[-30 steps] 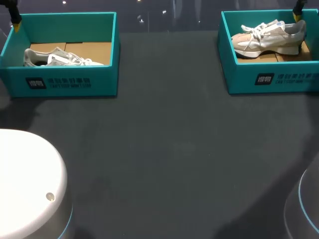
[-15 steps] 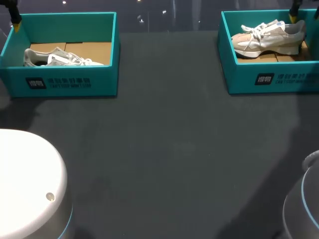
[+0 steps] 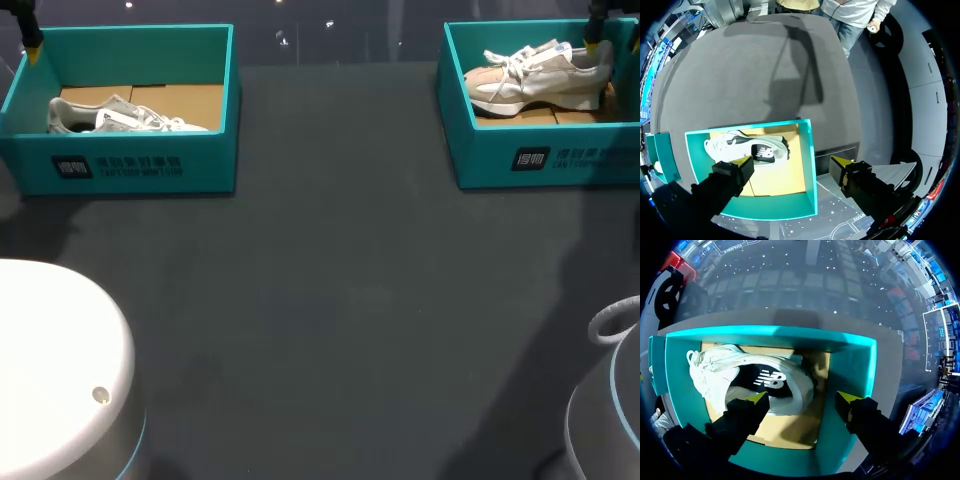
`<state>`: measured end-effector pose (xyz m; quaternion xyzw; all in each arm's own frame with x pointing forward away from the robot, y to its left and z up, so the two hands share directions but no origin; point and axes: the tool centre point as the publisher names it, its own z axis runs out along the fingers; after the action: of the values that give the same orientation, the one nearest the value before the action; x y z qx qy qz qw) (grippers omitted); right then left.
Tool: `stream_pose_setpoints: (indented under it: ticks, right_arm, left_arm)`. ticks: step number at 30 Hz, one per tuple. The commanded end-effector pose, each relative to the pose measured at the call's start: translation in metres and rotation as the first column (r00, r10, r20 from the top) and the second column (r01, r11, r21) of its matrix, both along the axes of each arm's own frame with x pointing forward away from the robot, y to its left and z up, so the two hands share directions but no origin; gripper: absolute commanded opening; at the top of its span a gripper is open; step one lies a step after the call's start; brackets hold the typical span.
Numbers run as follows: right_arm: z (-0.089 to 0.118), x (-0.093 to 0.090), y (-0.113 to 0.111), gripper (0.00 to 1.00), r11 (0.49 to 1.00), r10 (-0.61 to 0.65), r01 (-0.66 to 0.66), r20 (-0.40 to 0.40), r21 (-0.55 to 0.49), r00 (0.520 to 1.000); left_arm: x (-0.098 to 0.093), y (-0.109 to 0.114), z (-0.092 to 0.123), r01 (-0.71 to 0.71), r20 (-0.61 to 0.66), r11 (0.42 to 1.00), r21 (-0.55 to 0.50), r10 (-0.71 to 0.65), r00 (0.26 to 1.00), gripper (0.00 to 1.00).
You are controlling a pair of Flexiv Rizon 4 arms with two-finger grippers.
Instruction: Take the shoe out of the shoebox, open the shoe tongue, remove and reinsert the insole, then place the shoe into the shoebox
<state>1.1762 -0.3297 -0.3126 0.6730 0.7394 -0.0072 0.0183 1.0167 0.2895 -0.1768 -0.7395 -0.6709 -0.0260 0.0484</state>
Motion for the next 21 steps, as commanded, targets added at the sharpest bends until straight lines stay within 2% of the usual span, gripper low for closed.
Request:
stream_pose_setpoints:
  ticks: [1, 10, 16, 20, 21]
  right_arm:
    - [-0.008, 0.009, -0.003, 0.86, 1.0, -0.007, 0.007, -0.066, 0.0, 0.998]
    - [-0.017, 0.009, -0.002, 0.87, 0.999, -0.032, 0.031, -0.072, -0.011, 0.997]
    - [-0.023, 0.01, -0.002, 0.85, 0.998, -0.052, 0.049, -0.073, -0.034, 0.996]
    - [-0.028, 0.013, -0.002, 0.8, 0.998, -0.058, 0.055, -0.074, -0.042, 0.996]
    - [-0.029, 0.013, -0.002, 0.76, 0.997, -0.06, 0.057, -0.074, -0.043, 0.995]
  left_arm:
    - [0.001, 0.0, 0.0, 0.001, -0.002, 1.0, 0.001, -0.001, 1.0, 1.0]
    - [0.001, 0.0, 0.0, 0.001, -0.002, 1.0, 0.001, -0.001, 1.0, 1.0]
    - [0.001, 0.0, 0.0, 0.001, -0.002, 1.0, 0.001, -0.001, 1.0, 1.0]
    - [0.001, 0.0, 0.0, 0.001, -0.002, 1.0, 0.001, -0.001, 1.0, 1.0]
    - [0.001, 0.0, 0.0, 0.001, -0.002, 1.0, 0.001, -0.001, 1.0, 1.0]
